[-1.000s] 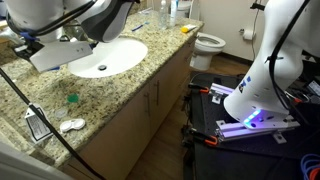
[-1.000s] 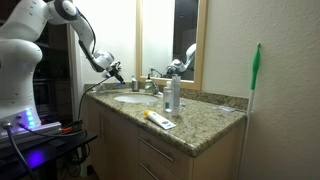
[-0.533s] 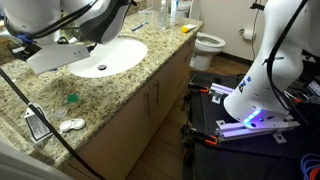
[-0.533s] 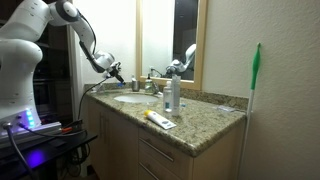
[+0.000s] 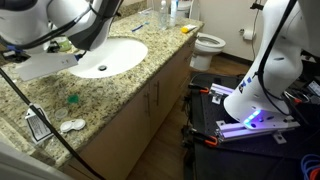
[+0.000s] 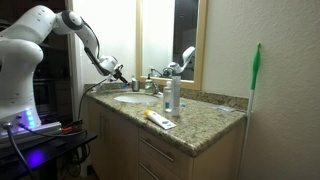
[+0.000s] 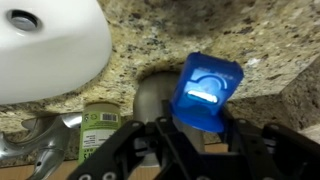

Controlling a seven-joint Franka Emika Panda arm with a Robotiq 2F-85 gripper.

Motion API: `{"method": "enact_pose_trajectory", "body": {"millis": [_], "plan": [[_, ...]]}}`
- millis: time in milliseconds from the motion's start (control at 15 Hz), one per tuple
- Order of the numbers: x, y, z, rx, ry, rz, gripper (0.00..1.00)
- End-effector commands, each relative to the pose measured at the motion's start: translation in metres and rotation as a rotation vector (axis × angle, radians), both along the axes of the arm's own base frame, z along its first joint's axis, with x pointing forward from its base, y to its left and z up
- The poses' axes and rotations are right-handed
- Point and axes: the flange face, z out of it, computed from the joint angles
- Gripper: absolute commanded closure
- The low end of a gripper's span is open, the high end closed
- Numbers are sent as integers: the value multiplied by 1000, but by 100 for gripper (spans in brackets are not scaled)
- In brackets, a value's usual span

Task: Put the blue thing on the left side of the sink

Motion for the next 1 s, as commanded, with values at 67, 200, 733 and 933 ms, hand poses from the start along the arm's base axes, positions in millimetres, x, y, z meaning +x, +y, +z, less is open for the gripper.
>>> {"method": "enact_pose_trajectory", "body": {"millis": [67, 200, 733, 933], "plan": [[10, -9, -23, -33, 26, -76, 81], [9, -9, -29, -19, 48, -105, 81], [13, -2, -27, 17, 36, -181, 9], [6, 7, -11, 42, 71, -212, 0]]}}
